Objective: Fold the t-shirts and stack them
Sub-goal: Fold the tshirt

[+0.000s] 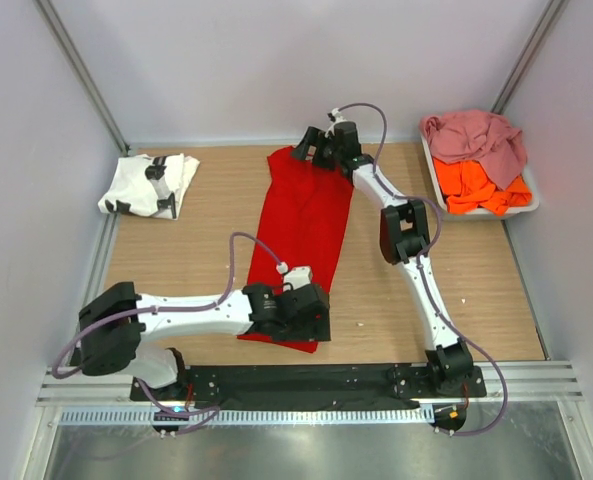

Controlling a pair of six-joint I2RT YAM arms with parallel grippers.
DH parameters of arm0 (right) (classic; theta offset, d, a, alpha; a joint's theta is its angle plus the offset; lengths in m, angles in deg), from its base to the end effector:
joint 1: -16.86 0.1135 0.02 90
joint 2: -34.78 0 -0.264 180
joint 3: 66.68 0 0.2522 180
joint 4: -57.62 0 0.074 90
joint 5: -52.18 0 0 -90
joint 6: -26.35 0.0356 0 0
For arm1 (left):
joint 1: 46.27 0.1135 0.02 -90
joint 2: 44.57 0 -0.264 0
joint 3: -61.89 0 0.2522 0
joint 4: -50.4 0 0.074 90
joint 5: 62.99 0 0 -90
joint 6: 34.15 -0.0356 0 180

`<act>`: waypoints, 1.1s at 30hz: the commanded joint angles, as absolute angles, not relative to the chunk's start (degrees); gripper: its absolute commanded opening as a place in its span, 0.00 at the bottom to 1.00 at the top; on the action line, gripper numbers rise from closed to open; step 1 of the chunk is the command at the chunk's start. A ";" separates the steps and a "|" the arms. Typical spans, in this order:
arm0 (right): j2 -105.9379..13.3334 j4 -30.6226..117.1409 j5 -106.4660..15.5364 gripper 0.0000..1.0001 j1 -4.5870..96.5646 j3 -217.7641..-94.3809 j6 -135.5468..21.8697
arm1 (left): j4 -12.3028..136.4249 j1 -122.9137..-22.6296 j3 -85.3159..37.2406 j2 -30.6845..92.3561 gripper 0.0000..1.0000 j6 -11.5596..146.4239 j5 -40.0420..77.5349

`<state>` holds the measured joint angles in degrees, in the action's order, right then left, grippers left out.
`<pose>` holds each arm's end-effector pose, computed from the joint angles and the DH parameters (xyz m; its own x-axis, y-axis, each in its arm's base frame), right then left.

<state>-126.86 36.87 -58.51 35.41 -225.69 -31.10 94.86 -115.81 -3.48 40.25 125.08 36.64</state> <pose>0.5847 0.2095 0.1425 -0.6427 0.3153 -0.6983 -0.3076 0.7285 0.6120 0.1041 -0.2621 0.1945 -0.9510 -0.0883 -0.2964 0.0249 0.9334 -0.3579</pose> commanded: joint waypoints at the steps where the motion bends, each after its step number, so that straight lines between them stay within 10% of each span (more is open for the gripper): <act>1: -121.68 37.26 -60.16 0.98 35.76 -222.83 -36.39 | 109.91 -120.52 -9.26 36.13 0.90 131.42 43.76; 10: -94.71 36.47 -50.41 1.00 35.67 -202.82 -40.18 | 123.05 -117.75 -10.14 22.76 0.90 128.99 61.55; 22: -49.98 29.80 -40.02 1.00 36.55 -142.62 -30.91 | 107.26 -93.13 5.31 16.86 0.84 115.09 47.51; 33: -18.14 29.70 -40.56 0.88 57.80 -107.35 -10.05 | 93.35 -92.06 14.46 24.07 0.72 116.32 38.00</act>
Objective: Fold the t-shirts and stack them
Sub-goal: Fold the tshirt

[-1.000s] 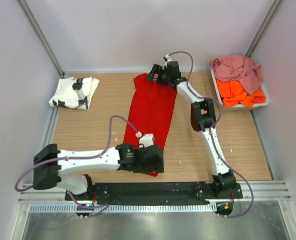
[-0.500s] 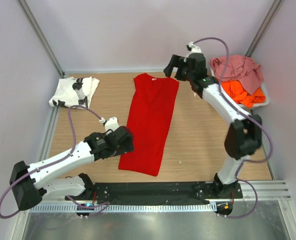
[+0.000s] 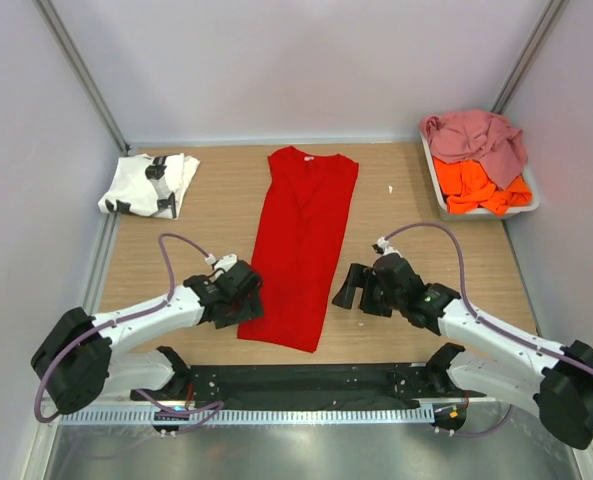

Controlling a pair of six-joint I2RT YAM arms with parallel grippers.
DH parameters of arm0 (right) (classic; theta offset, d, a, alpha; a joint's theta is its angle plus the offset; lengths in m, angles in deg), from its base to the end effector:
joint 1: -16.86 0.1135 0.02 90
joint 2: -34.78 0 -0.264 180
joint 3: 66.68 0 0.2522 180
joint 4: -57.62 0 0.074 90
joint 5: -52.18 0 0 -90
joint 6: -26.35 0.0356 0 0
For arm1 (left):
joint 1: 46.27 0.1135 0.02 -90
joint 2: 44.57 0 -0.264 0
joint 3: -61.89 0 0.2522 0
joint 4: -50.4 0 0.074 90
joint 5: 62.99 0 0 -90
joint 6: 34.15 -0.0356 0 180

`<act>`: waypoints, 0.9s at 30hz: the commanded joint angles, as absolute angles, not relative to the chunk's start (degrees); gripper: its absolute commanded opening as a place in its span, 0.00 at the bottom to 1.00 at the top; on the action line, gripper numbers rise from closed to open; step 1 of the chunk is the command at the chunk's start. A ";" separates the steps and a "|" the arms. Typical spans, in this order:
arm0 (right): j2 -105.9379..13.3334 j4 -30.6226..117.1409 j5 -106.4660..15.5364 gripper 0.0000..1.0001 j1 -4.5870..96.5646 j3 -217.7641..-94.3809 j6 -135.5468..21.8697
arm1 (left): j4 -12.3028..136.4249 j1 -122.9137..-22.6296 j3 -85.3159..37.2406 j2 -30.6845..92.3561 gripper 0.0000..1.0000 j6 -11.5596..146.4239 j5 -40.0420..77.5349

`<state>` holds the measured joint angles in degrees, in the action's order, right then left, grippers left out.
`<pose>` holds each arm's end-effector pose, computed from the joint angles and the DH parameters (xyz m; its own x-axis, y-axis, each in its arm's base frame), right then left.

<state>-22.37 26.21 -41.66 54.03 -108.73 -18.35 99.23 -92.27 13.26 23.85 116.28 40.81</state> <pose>0.1545 0.1201 0.1901 -0.8612 0.2370 -0.4496 -0.0389 0.8512 0.5234 0.1449 -0.1378 0.1725 -0.8743 -0.3106 -0.3731 -0.2477 0.9464 -0.2075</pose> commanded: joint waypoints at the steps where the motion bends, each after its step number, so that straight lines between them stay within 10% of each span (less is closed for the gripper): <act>1: -18.04 29.97 -40.20 0.87 59.38 -106.72 -8.91 | 93.08 -92.06 15.51 24.07 0.72 116.50 37.91; 20: -38.77 43.50 -34.92 0.65 79.61 -106.63 -1.43 | 89.92 -92.06 22.73 20.12 0.32 118.17 35.71; 27: -40.02 45.17 -33.78 0.34 80.67 -105.40 -1.16 | 87.72 -92.15 24.31 19.68 0.18 118.78 33.25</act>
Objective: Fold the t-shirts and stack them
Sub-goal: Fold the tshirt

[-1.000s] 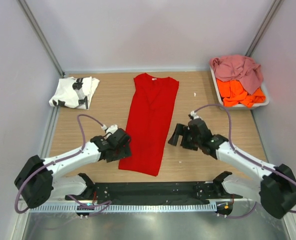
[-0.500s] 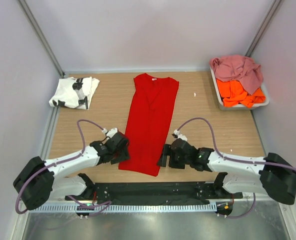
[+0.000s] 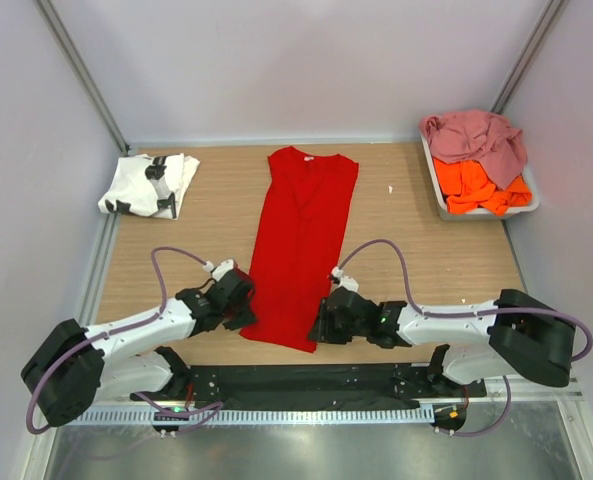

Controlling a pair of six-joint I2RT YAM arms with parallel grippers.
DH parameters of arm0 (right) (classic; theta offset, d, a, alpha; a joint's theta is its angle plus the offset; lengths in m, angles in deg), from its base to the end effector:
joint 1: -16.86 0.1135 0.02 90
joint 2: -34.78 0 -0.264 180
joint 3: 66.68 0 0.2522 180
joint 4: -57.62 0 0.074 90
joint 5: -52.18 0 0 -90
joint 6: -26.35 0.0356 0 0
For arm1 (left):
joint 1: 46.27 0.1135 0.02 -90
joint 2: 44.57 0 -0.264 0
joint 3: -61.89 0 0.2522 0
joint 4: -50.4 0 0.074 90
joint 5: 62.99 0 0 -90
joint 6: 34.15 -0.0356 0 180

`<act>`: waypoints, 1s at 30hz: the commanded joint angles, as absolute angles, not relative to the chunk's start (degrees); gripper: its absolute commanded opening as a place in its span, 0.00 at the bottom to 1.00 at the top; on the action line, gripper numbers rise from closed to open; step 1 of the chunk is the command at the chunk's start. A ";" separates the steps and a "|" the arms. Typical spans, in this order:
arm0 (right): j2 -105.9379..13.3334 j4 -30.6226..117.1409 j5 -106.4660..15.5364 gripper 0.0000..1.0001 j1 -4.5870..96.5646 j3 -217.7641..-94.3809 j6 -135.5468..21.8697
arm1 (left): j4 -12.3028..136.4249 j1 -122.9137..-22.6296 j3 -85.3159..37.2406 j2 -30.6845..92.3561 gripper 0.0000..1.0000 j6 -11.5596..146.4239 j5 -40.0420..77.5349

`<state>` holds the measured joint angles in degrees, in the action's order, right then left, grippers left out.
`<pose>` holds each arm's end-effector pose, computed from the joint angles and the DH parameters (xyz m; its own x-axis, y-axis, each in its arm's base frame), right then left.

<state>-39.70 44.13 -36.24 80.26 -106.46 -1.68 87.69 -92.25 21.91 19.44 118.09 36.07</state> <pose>0.1038 0.2050 0.1426 -0.9385 0.0964 -0.3314 -0.1216 0.8064 0.5788 0.1340 -0.1306 0.1523 -0.8659 -0.3615 -0.3458 -0.2332 0.9032 -0.3603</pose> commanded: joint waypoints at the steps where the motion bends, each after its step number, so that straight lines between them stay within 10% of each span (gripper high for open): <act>1: -39.67 44.56 -33.26 0.30 80.67 -105.14 -1.25 | 87.28 -92.24 24.75 19.42 0.18 118.96 32.90; 5: -36.60 40.26 -29.40 0.02 80.67 -103.82 -1.60 | 86.58 -93.11 25.28 18.45 0.19 119.75 31.49; 8: -32.38 33.68 -24.56 0.01 80.67 -103.82 -2.22 | 87.01 -94.17 25.19 16.52 0.50 120.01 31.05; 12: -27.54 26.29 -20.87 0.01 80.58 -103.29 -2.83 | 90.35 -95.75 24.23 12.92 0.62 120.54 33.58; 30: -24.55 22.94 -19.90 0.01 80.58 -101.09 -2.48 | 89.92 -111.57 11.40 32.67 0.65 124.50 42.56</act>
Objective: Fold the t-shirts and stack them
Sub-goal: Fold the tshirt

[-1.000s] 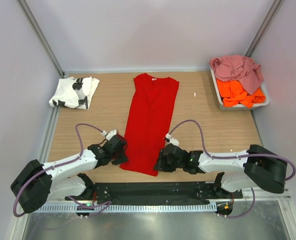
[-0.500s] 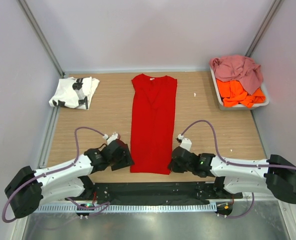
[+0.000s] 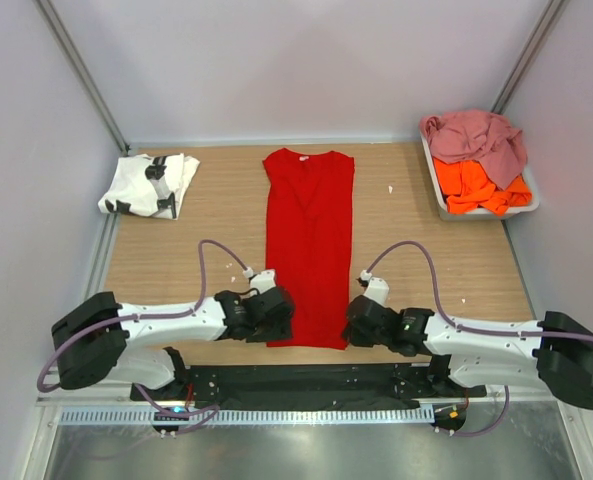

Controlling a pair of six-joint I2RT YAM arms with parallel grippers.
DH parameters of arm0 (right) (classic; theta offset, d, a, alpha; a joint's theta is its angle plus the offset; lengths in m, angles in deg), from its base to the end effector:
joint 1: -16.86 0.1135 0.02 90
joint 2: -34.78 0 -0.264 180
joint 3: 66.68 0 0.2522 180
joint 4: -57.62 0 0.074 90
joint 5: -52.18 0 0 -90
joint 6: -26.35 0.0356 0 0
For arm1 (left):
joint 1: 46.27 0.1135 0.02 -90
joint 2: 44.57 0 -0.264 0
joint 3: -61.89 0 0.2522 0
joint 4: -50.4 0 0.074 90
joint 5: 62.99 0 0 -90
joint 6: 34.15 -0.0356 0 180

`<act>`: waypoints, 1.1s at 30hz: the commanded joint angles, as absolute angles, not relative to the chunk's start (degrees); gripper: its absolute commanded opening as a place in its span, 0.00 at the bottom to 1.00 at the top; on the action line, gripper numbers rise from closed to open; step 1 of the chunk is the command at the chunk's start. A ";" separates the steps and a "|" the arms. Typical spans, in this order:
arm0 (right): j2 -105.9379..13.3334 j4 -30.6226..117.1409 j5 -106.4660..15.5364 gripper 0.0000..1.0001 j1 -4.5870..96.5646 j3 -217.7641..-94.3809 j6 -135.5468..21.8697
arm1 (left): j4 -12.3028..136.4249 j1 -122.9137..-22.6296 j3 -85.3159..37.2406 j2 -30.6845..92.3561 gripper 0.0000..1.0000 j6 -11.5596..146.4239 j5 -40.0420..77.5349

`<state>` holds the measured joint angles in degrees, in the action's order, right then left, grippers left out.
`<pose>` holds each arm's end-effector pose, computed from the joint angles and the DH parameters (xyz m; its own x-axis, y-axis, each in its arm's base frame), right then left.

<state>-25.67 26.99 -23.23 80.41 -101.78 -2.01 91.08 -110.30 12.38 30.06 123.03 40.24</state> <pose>0.0875 0.1557 0.1453 -0.8826 0.1379 -0.4495 -0.0569 0.9177 0.3932 0.1049 -0.1968 0.1619 -0.9237 -0.1526 -0.3514 -0.0447 0.9539 -0.2969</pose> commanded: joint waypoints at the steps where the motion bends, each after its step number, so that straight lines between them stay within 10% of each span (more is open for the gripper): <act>1: -24.37 22.85 -19.81 0.01 80.58 -101.01 -2.48 | 90.09 -111.84 11.39 33.29 0.65 124.58 42.83; 9: -21.48 19.78 -18.23 0.01 80.58 -100.74 -2.48 | 91.58 -112.01 13.67 36.91 0.14 126.07 44.32; 33: -19.98 21.79 -20.33 0.01 80.49 -98.99 -1.60 | 89.13 -114.03 21.59 25.04 0.13 129.77 43.62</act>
